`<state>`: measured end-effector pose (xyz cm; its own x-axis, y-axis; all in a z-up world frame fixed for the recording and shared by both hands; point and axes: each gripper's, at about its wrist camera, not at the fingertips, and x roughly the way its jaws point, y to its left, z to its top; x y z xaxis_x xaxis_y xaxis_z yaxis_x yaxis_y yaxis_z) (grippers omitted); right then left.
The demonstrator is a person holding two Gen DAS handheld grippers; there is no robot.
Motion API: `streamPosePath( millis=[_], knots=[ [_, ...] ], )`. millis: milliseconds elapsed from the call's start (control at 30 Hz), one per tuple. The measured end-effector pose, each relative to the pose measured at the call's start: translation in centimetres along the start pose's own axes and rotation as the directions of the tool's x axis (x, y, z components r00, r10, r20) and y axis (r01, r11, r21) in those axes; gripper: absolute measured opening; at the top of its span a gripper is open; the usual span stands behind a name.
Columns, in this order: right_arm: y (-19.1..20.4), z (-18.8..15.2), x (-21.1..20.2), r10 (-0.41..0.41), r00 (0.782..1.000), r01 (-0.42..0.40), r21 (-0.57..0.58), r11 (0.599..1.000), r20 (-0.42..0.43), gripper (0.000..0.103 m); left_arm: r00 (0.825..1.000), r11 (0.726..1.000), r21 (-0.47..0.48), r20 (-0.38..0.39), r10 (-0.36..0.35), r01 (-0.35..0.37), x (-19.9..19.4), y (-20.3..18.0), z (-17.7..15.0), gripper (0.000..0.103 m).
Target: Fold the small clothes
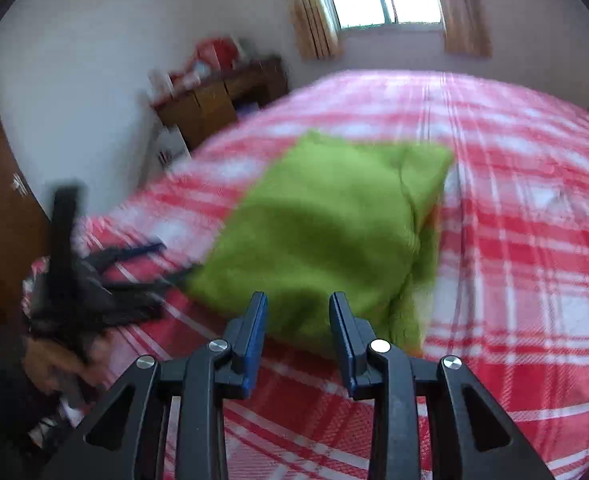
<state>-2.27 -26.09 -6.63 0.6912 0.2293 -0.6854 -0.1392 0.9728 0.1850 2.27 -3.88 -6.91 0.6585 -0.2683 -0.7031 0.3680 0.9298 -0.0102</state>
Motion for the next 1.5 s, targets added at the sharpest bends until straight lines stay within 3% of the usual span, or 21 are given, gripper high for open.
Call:
streamPosePath(
  millis=[33, 67, 133, 200, 367, 467, 533, 700, 767, 867, 1067, 1233, 1267, 1333, 1367, 1400, 1500],
  knots=[
    [-1.0, -0.5, 1.1, -0.055, 0.998, 0.055, 0.009, 0.998, -0.041, 0.031, 1.000, 1.000, 0.007, -0.005, 0.018, -0.018, 0.0, 0.3, 0.0, 0.087],
    [-1.9, -0.8, 1.3, -0.053, 0.997, 0.055, 0.030, 0.998, -0.050, 0.018, 0.998, 0.998, 0.023, -0.019, 0.056, -0.055, -0.1, 0.8, 0.0, 0.087],
    [-3.6, -0.8, 0.1, -0.024, 0.999, 0.028, 0.093, 0.995, -0.045, 0.015, 0.996, 0.996, 0.040, -0.031, 0.078, -0.077, -0.4, 1.7, 0.3, 0.087],
    [-4.0, -0.5, -1.3, -0.053, 0.997, 0.057, 0.081, 0.995, -0.049, 0.015, 0.999, 0.999, 0.009, 0.002, 0.032, -0.032, -1.3, 3.0, 1.4, 0.087],
    [-4.1, 3.4, -4.8, -0.069, 0.993, 0.064, 0.054, 0.996, 0.094, 0.017, 0.992, 0.990, -0.102, 0.088, -0.093, 0.102, -0.5, 3.4, 6.8, 0.087],
    [-4.7, 7.0, -3.1, -0.113, 0.986, 0.107, 0.049, 0.993, 0.126, 0.017, 0.988, 0.982, -0.121, 0.074, -0.136, 0.145, 2.3, 1.6, 9.6, 0.087],
    [-5.0, 8.9, 0.1, -0.127, 0.988, 0.125, 0.027, 0.992, 0.084, 0.017, 0.989, 0.979, -0.141, 0.050, -0.142, 0.148, 4.3, 0.6, 10.8, 0.087],
    [-7.8, 9.4, 8.2, -0.213, 0.975, 0.212, -0.011, 0.977, -0.063, 0.017, 0.994, 0.990, -0.119, -0.077, -0.082, 0.073, 9.6, -1.9, 9.9, 0.088],
    [-8.8, 9.4, 8.5, -0.180, 0.983, 0.180, 0.006, 0.984, -0.025, 0.017, 0.995, 0.985, -0.154, -0.048, -0.090, 0.081, 9.8, -1.8, 9.4, 0.092],
    [-9.8, 10.3, 9.3, -0.151, 0.988, 0.151, 0.020, 0.988, -0.032, 0.017, 0.996, 0.988, -0.141, -0.055, -0.066, 0.058, 10.0, -2.3, 9.6, 0.094],
    [-10.4, 10.9, 10.3, -0.142, 0.990, 0.142, 0.042, 0.989, -0.004, 0.017, 0.999, 0.997, -0.073, -0.038, 0.011, -0.014, 9.7, -3.4, 9.8, 0.094],
    [-10.1, 10.7, 8.9, -0.175, 0.985, 0.174, 0.088, 0.981, 0.009, 0.018, 0.999, 0.997, -0.077, -0.042, 0.005, -0.008, 9.9, -2.9, 10.0, 0.095],
    [-9.9, 10.5, 8.0, -0.191, 0.981, 0.187, 0.113, 0.976, 0.025, 0.019, 0.999, 0.997, -0.076, -0.043, 0.008, -0.011, 9.9, -3.1, 9.9, 0.095],
    [-9.5, 9.7, 5.6, -0.212, 0.974, 0.198, 0.163, 0.967, 0.077, 0.040, 0.999, 0.997, -0.071, -0.047, 0.015, -0.018, 9.8, -3.2, 10.0, 0.096],
    [-9.4, 9.3, 4.7, -0.214, 0.972, 0.193, 0.186, 0.964, 0.100, 0.064, 0.999, 0.997, -0.068, -0.048, 0.020, -0.023, 9.7, -3.3, 10.0, 0.096],
    [-9.4, 8.7, 3.7, -0.221, 0.967, 0.192, 0.210, 0.959, 0.125, 0.076, 0.999, 0.997, -0.066, -0.047, 0.023, -0.026, 9.6, -3.3, 9.9, 0.096],
    [-9.5, 6.9, 1.2, -0.200, 0.966, 0.151, 0.269, 0.951, 0.164, 0.076, 0.999, 0.998, -0.066, -0.043, 0.003, -0.006, 8.8, -2.9, 9.5, 0.096]
  ],
)
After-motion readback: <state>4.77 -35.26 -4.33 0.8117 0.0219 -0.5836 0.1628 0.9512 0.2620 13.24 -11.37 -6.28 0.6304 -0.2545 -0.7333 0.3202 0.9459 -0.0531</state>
